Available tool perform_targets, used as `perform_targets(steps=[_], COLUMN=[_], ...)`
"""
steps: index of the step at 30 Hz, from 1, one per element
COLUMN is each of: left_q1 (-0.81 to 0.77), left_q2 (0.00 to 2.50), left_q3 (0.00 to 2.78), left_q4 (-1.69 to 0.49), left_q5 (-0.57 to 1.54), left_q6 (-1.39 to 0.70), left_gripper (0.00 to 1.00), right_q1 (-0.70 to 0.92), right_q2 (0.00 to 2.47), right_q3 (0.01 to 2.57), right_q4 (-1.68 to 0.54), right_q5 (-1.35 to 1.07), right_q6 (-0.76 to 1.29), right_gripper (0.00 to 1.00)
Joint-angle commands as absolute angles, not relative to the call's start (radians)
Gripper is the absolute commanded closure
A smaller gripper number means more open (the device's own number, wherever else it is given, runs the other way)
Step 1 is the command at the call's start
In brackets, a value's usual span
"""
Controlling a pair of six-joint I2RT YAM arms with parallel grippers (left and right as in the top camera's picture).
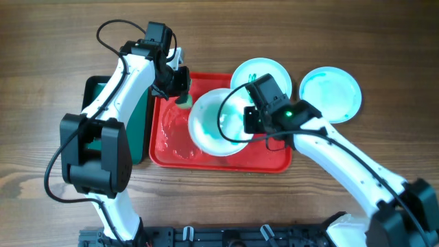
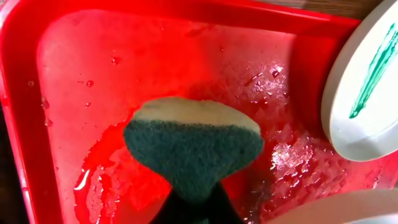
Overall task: Clean dirty plates on tray and stack at the side
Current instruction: 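Raise the cleaned plate by its rim with the right gripper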
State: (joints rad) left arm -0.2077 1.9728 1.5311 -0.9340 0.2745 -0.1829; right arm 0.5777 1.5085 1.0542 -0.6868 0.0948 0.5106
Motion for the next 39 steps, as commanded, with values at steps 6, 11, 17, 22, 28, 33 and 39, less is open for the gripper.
perform_targets(steps=[6,11,17,22,28,33,39], left_q1=[-0.206,-0.206,-0.206,-0.206,-0.206,-0.206,-0.206], left_q2=[1.977,1.977,1.977,1.977,1.977,1.977,1.977], left_q3=[1.544,1.543,1.541,1.541,1.541,1.541,1.541], left_q4=[-0.931,-0.931,-0.932,-0.931,-0.932,-0.932,-0.932], left_q5=[0.26,0.26,0.26,0.26,0.26,0.256,0.241], left_q6=[-0.2,-0.2,-0.2,-0.199,-0.2,-0.2,-0.199], left_gripper=[0.96,0.96,0.96,0.96,0.96,0.96,0.96], right_q1=[0.77,0.913,1.045,1.105,1.129,1.129,1.129], right_q2=[1.462,1.462,1.462,1.462,1.462,1.462,1.462], right_q3=[1.06,1.06,1.06,1.06,1.06,1.06,1.06], right_q4=[-0.762,-0.769,-0.76,-0.731,-0.588,-0.439,-0.28], right_q5=[0.737,1.008,1.23,1.396,1.513,1.521,1.521], right_q6=[0.496,0.487,0.406,0.314,0.148,-0.011,-0.163], right_gripper=[0.96,0.95,0.96,0.96,0.96,0.96,0.96])
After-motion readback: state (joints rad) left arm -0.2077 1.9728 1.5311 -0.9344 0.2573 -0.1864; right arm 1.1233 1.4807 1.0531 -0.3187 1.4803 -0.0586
